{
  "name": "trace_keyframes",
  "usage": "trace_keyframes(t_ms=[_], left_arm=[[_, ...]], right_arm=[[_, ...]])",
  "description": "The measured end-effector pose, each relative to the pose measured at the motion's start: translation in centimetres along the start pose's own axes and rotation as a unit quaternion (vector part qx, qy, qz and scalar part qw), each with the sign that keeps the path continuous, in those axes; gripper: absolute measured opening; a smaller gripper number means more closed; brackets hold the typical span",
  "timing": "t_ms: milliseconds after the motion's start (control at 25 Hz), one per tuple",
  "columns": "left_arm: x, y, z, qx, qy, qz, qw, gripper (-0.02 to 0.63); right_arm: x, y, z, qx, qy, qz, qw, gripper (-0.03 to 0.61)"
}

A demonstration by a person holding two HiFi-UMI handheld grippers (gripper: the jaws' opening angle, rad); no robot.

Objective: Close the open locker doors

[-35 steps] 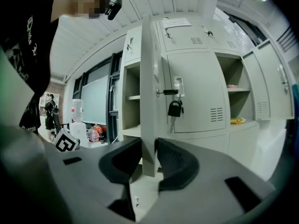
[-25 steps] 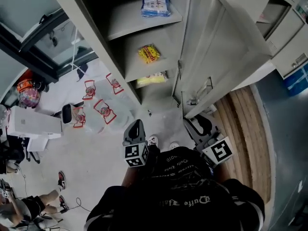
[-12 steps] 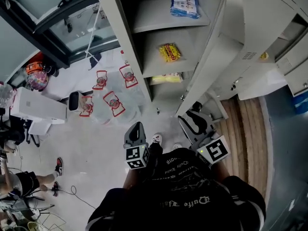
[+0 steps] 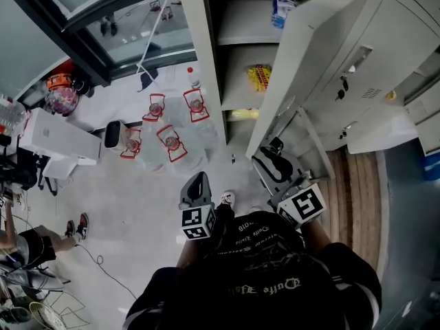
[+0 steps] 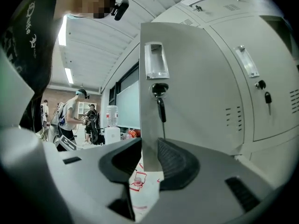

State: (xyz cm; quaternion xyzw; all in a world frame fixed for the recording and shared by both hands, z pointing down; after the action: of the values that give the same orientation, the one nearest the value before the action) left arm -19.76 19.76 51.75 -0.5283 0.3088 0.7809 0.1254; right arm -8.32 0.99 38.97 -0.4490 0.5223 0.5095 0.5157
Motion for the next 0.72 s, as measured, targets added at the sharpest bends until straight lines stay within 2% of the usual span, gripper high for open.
trace_keyframes(t_ms=[120,200,280,720], left_arm=[[-0.1,0.1,0.4,0.003,-0.004,0.002,1.0,0.008],[-0.1,0.2,0.8,0.007,-0.007,0.003,0.9999,0.008],[0.2,0.3,1.0,0.01,-0.009,-0.002,0.9999,0.008],[0.5,0.8,2.7,0.032,-0.022,-0.011,0.9992,0.008]], right_arm=[[-0.2,1.3,-0.5,0.006,-0.005,0.005,1.0,0.105],[-0.2,2.1,-1.1,-0.001,0.001,0.005,1.0,0.044],[-0.1,2.9,-1.7,-0.007,0.012,0.003,1.0,0.035],[-0.4,7.3,-3.5,-0.013,-0.01,0.008,1.0,0.026]])
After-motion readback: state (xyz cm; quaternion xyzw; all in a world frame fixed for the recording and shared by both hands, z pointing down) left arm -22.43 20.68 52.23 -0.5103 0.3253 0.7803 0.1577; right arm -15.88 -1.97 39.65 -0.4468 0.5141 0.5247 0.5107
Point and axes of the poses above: the fingertips, and each gripper's own axes: y forward along the fingers, z to its left, x out of its top, the point moved 7 cm from there along -y, backward along the fingers, and after that the axes turned 6 degrees about -y, right-handed, at the moved point
